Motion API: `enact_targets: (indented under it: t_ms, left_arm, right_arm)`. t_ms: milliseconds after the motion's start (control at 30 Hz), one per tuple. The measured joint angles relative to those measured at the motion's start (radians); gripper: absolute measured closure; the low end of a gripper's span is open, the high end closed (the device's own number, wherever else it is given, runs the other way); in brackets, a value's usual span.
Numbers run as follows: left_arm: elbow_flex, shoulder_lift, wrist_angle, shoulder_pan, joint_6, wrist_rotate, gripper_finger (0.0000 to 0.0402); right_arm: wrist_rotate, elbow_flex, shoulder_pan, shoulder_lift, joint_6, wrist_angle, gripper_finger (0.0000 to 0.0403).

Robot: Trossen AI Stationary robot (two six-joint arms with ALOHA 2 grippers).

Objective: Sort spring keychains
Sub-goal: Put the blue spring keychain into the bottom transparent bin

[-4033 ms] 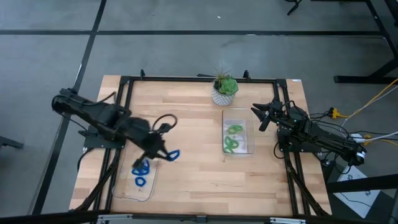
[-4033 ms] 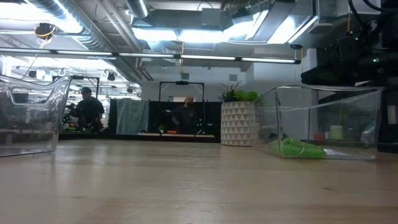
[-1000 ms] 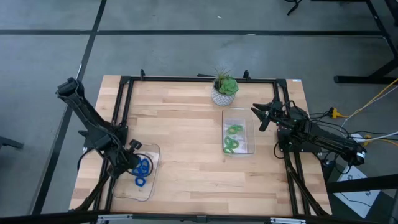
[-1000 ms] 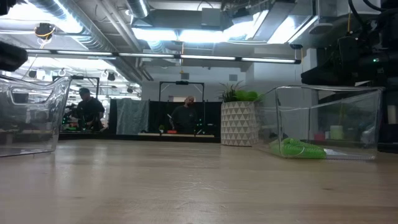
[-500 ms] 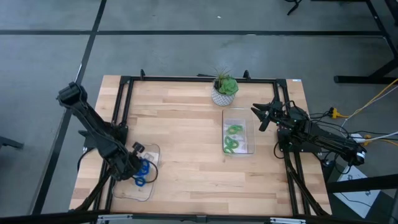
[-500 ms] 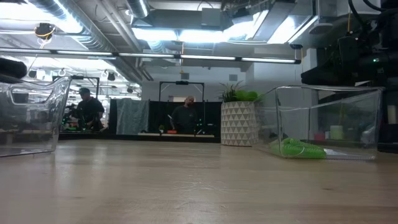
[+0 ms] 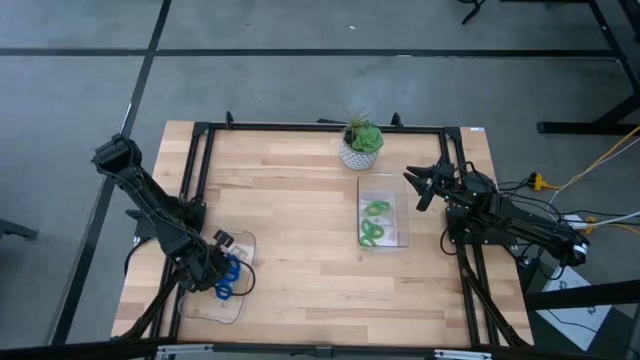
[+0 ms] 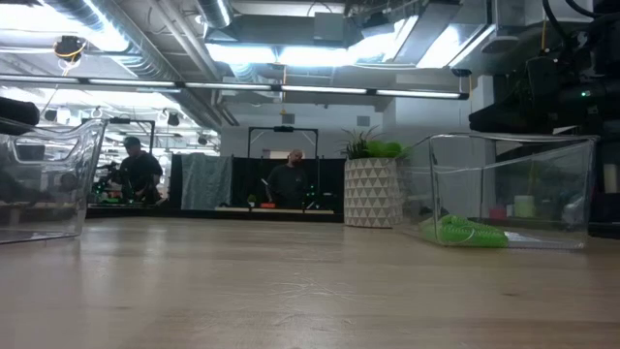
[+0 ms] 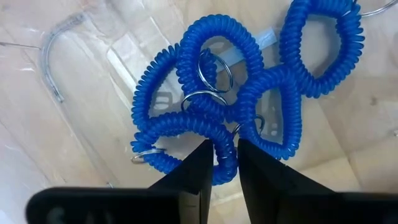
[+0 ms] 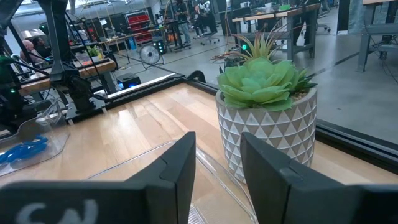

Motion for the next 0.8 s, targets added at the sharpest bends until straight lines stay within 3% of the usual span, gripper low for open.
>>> enact_targets:
  t_ms: [800]
  left_arm:
    - [0.011, -0.028, -0.002, 0.0, -0.008, -0.042, 0.0244]
  right_arm:
    - [0.0, 0.0, 0.0, 0.0, 0.0, 0.0, 0.0276]
